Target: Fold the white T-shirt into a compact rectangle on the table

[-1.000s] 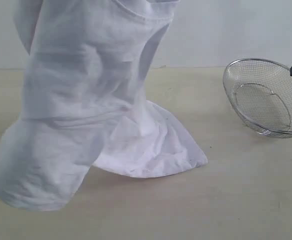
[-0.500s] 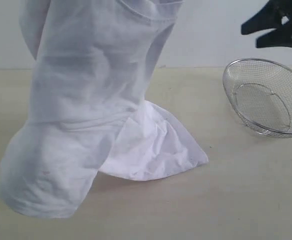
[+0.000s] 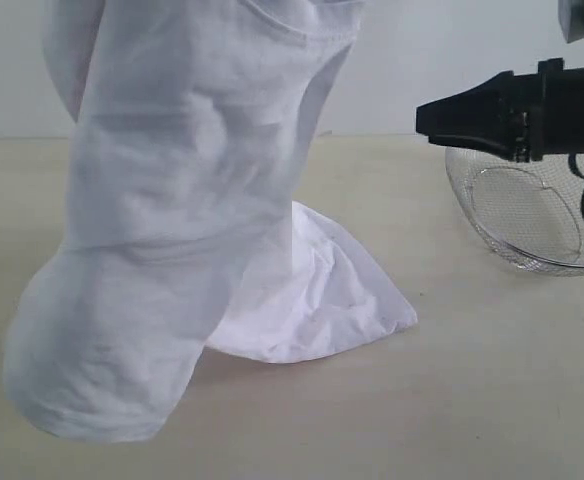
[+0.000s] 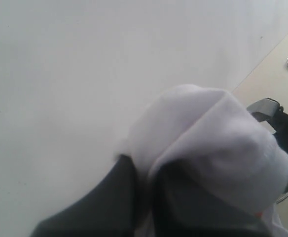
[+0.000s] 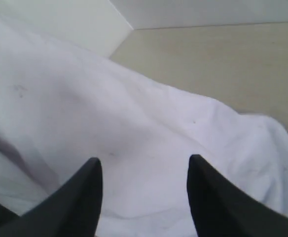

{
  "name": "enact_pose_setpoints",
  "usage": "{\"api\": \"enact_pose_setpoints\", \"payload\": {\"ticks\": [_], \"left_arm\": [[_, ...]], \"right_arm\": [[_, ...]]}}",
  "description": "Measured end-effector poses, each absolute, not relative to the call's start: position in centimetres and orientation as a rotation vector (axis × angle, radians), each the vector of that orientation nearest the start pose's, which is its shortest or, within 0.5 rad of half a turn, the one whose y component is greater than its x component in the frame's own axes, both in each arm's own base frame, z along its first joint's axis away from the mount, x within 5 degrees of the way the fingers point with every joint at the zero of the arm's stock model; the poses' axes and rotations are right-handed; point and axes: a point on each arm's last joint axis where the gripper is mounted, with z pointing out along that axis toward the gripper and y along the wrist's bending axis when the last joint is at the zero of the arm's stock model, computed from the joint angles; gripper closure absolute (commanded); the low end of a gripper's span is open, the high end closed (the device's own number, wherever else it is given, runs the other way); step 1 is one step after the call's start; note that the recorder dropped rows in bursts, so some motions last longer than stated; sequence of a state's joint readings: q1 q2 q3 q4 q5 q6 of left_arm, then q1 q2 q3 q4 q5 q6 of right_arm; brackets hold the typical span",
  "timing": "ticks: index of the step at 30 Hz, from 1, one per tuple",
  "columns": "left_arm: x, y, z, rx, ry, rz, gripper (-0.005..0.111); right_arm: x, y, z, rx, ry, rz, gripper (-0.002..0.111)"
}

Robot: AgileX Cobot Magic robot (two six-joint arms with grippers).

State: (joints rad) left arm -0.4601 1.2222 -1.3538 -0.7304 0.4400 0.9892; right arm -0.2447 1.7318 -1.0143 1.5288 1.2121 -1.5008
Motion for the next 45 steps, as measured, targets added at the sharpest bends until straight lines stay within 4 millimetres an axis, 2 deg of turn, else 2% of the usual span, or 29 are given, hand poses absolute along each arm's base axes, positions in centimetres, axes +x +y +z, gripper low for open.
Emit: {"api": "enact_pose_setpoints", "payload": {"ticks": [5, 7, 25, 32, 37, 43, 45], "left_arm": [[22.8, -14.2, 46.6, 0.825, 1.486, -0.365, 0.102], [23.0, -14.3, 46.5, 0.825, 1.493, -0.367, 0.102], [23.3, -14.4, 46.2, 0.823, 1.505, -0.373, 0.102], [23.3, -14.4, 46.2, 0.823, 1.505, -0.373, 0.102], [23.3, -14.4, 46.2, 0.823, 1.505, -0.373, 0.102], [23.3, -14.4, 46.2, 0.823, 1.505, -0.373, 0.102], [23.3, -14.4, 46.2, 0.823, 1.505, -0.373, 0.102]], "right_arm": [[32.9, 4.0, 25.0, -0.528, 1.912, 1.215, 0.062], [32.6, 4.9, 25.6, -0.569, 1.889, 1.218, 0.062], [28.8, 5.5, 32.5, -0.704, 1.699, 1.075, 0.062], [28.5, 5.8, 32.8, -0.72, 1.688, 1.076, 0.062], [28.1, 7.6, 32.8, -0.817, 1.646, 1.084, 0.061], [27.8, 8.5, 32.7, -0.877, 1.614, 1.081, 0.041], [27.8, 8.5, 32.7, -0.881, 1.611, 1.077, 0.041]]}}
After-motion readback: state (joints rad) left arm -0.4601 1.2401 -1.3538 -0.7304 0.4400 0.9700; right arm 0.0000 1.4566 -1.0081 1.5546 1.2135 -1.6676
